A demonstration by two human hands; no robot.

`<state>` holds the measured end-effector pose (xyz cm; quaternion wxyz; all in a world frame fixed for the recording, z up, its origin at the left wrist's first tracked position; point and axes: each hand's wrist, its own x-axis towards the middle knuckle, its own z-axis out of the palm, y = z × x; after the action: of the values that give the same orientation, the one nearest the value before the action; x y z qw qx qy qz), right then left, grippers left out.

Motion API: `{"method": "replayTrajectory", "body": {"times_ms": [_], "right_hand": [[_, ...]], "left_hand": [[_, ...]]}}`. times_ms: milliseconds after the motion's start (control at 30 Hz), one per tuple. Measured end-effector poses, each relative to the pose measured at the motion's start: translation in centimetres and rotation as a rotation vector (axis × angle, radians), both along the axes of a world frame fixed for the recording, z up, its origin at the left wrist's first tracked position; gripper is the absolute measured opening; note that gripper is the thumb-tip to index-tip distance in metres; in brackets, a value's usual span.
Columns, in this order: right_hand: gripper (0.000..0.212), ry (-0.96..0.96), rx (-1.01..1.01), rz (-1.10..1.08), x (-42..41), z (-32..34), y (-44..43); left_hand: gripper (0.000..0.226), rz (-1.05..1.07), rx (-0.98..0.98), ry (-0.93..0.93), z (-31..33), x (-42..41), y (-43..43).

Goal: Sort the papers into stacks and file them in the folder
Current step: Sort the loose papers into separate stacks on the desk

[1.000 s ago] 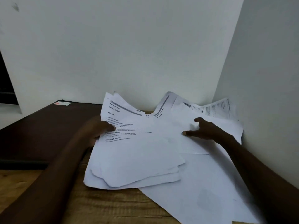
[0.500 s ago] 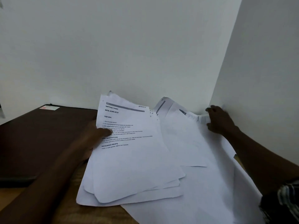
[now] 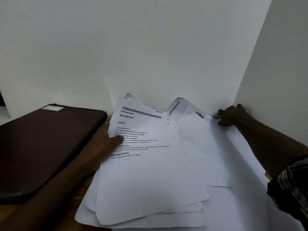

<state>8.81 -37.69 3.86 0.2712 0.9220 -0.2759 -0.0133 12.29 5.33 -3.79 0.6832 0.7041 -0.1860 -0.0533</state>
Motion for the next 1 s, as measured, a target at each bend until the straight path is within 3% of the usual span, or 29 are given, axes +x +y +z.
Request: {"method": "replayTrajectory", "body": {"times_ms": [100, 167, 233, 333, 433, 600, 667, 767, 867, 933, 1000], "right_hand": [[0.056, -0.073, 0.277, -0.045, 1.0, -0.4, 0.2], [0.060, -0.036, 0.466, -0.041, 1.4, 0.1, 0.2], [0.052, 0.034, 0.567, -0.020, 1.3, 0.5, 0.5], [0.033, 0.015, 0.566, 0.056, 0.4, 2.1, 1.1], [0.034, -0.236, 0.469, 0.208, -0.5, 5.9, 1.7], [0.029, -0.939, 0.279, 0.291, -5.8, 13.2, 5.0], [0.029, -1.089, 0.189, 0.333, -8.2, 15.8, 6.4], [0.031, -1.208, 0.237, 0.334, -10.2, 18.2, 7.9], [0.029, -1.216, 0.400, 0.339, -12.0, 18.1, 9.0], [0.020, -1.102, 0.593, 0.350, -12.5, 15.8, 9.9], [0.024, -0.929, 0.830, 0.291, -12.4, 11.9, 11.3]], "left_hand": [[0.051, -0.010, -0.006, -0.007, -0.2, 0.1, -0.2], [0.044, 0.012, 0.003, -0.020, -0.2, 0.3, -0.3], [0.036, 0.011, -0.008, -0.016, -0.2, 0.4, -0.3], [0.045, -0.014, -0.013, -0.028, 0.1, 0.2, -0.2], [0.039, -0.003, -0.017, -0.024, 0.2, 0.0, -0.2], [0.033, 0.004, -0.020, -0.003, 0.6, -0.4, -0.3], [0.031, -0.022, -0.054, 0.035, 0.8, -0.5, -0.3], [0.035, -0.068, -0.120, 0.114, 1.0, -0.9, -0.2], [0.032, -0.113, -0.166, 0.178, 1.2, -1.3, 0.0], [0.022, -0.126, -0.180, 0.232, 1.4, -1.4, 0.1], [0.015, -0.123, -0.186, 0.255, 1.5, -1.3, 0.2]]}}
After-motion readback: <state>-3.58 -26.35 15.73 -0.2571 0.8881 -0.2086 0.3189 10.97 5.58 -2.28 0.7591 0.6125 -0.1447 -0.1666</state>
